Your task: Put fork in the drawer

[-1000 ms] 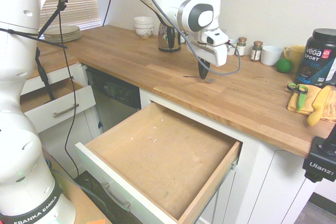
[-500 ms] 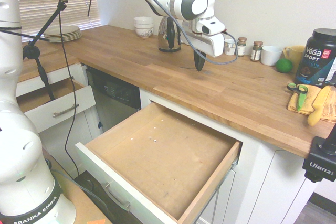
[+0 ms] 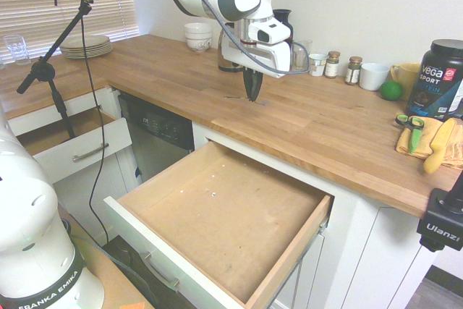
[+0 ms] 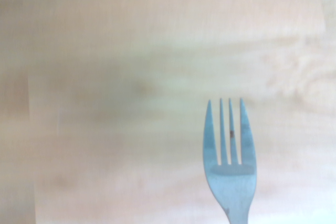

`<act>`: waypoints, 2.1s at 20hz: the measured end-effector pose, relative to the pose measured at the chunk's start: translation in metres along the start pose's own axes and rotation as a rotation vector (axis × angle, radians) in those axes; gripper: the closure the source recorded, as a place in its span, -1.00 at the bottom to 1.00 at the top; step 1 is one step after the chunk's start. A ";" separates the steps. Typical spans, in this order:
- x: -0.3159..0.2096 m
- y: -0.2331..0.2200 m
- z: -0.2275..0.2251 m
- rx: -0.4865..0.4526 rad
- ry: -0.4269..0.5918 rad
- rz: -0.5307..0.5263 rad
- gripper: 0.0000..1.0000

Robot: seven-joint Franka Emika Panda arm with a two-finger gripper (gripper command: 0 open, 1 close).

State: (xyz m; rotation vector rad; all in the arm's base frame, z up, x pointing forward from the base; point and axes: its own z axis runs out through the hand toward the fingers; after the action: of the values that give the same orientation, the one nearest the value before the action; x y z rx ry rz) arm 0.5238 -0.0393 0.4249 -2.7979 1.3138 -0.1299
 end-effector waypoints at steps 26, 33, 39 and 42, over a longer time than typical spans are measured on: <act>-0.084 0.113 0.066 -0.004 -0.029 0.009 1.00; -0.072 0.125 0.116 -0.024 -0.056 0.027 1.00; -0.065 0.127 0.168 -0.063 -0.096 0.038 1.00; -0.063 0.126 0.189 -0.082 -0.117 0.038 1.00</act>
State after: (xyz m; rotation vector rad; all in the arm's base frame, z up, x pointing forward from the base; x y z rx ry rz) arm 0.4052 -0.0696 0.2237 -2.7964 1.3736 0.0892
